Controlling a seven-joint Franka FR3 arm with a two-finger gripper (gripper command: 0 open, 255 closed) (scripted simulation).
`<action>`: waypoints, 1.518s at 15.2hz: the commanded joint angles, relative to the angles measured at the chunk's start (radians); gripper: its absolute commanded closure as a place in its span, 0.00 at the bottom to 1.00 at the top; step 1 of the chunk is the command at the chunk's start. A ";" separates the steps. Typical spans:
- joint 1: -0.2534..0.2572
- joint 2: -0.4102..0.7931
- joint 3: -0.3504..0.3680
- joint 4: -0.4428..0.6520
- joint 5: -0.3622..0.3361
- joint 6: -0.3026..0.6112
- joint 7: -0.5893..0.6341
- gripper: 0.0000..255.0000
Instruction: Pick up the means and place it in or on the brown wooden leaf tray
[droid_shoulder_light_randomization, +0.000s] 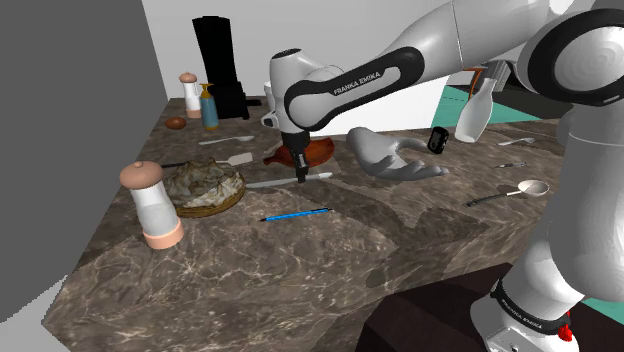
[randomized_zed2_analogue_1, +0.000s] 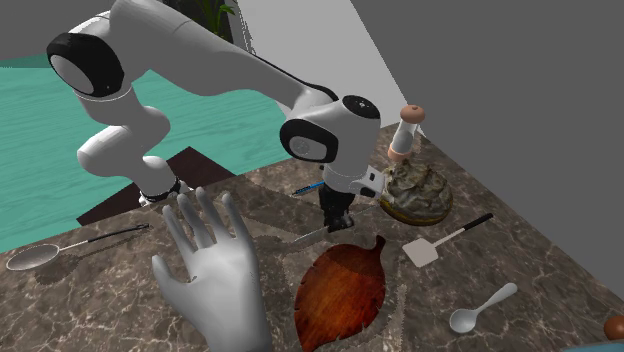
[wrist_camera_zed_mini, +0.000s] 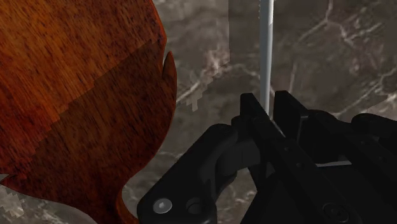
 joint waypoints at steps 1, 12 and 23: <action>0.000 0.000 0.000 0.000 0.000 0.000 0.000 1.00; 0.000 -0.022 0.002 0.038 0.007 -0.059 -0.010 1.00; 0.001 -0.052 0.005 0.145 0.017 -0.194 -0.029 1.00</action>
